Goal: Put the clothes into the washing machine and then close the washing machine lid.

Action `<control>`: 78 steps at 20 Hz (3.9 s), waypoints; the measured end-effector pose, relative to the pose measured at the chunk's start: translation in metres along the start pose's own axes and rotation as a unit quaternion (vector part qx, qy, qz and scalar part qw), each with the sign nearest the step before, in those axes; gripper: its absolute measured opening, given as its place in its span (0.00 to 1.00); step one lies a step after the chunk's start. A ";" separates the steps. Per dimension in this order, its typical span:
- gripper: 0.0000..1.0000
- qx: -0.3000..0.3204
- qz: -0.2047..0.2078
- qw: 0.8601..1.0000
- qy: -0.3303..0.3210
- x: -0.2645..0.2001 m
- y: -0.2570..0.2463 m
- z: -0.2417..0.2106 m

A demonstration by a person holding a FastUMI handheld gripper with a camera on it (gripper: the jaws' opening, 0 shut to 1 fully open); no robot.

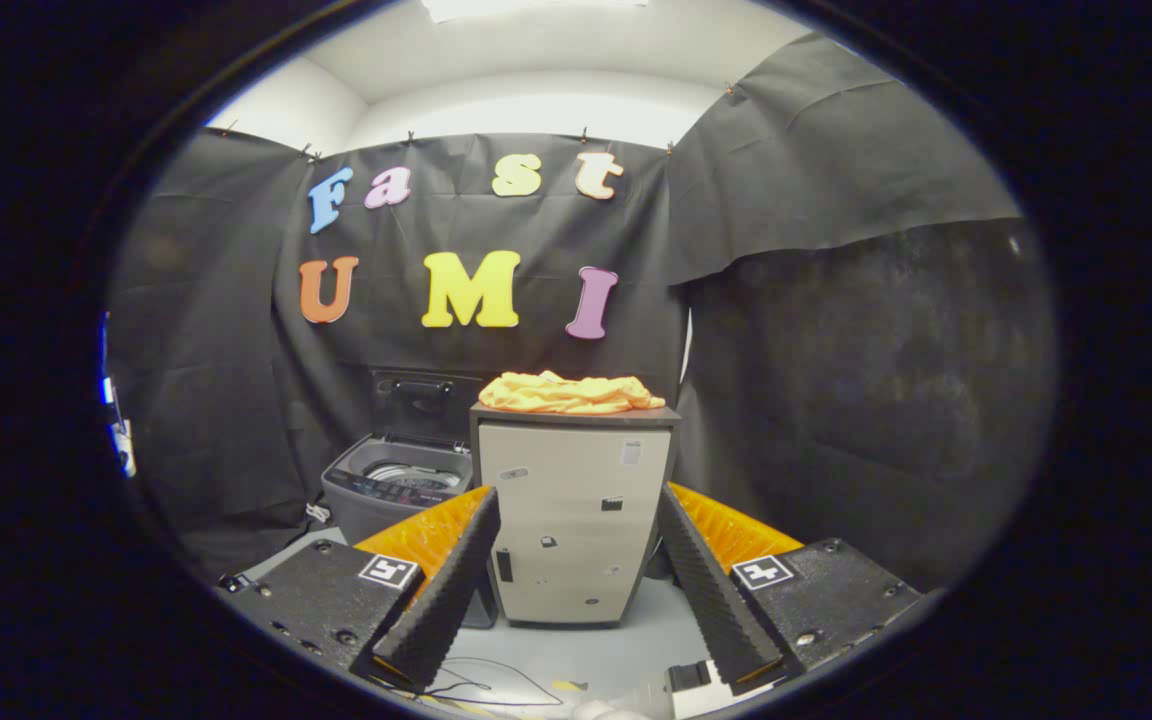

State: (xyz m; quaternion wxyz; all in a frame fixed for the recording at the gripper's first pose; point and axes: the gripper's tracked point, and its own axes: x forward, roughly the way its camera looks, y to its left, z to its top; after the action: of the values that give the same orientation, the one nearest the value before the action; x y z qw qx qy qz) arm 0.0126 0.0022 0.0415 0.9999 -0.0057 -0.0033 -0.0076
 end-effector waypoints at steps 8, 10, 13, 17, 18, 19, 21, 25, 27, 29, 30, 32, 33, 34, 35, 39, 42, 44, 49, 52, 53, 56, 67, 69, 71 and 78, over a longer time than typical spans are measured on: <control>0.99 -0.003 -0.014 1.000 -0.008 0.097 -0.016 0.085; 0.99 -0.002 -0.006 1.000 -0.010 0.134 -0.016 0.104; 0.99 0.002 0.003 1.000 -0.013 0.193 -0.017 0.136; 0.99 0.003 0.020 1.000 -0.010 0.275 -0.013 0.172; 0.99 -0.003 0.021 1.000 -0.010 0.295 -0.013 0.180; 0.99 -0.009 0.022 1.000 -0.008 0.315 -0.012 0.185; 0.99 -0.010 0.032 0.999 0.008 0.351 -0.005 0.188; 0.99 0.004 0.045 0.998 0.047 0.419 0.009 0.178; 0.99 0.007 0.049 0.996 0.072 0.448 0.018 0.169; 0.99 0.011 0.056 0.993 0.101 0.478 0.028 0.154; 0.99 0.013 0.054 0.992 0.117 0.489 0.030 0.146; 0.99 0.015 0.055 0.987 0.150 0.511 0.035 0.126; 0.99 0.015 0.054 0.984 0.167 0.522 0.038 0.115; 0.99 0.012 0.050 0.981 0.185 0.530 0.039 0.103; 0.99 0.007 0.047 0.979 0.199 0.538 0.040 0.090; 0.99 -0.007 0.039 0.965 0.258 0.544 0.043 0.046; 0.99 -0.019 0.019 0.954 0.300 0.545 0.039 0.016; 1.00 -0.013 0.009 0.951 0.307 0.548 0.042 0.016; 0.95 0.005 0.006 0.945 0.327 0.552 0.042 0.017; 0.92 0.001 0.014 0.939 0.342 0.553 0.045 0.020; 0.89 -0.001 0.015 0.938 0.346 0.553 0.046 0.019; 0.64 -0.006 0.000 0.940 0.340 0.561 0.046 0.016; 0.07 -0.032 0.007 0.962 0.273 0.534 0.057 0.033; 0.07 -0.028 0.015 0.966 0.257 0.525 0.064 0.047; 0.07 -0.014 0.022 0.969 0.245 0.518 0.070 0.059; 0.07 0.033 0.040 0.978 0.201 0.492 0.100 0.123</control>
State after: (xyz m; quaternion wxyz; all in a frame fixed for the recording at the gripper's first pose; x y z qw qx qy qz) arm 0.5057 0.0960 0.1665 0.9793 0.0285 0.1981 0.0312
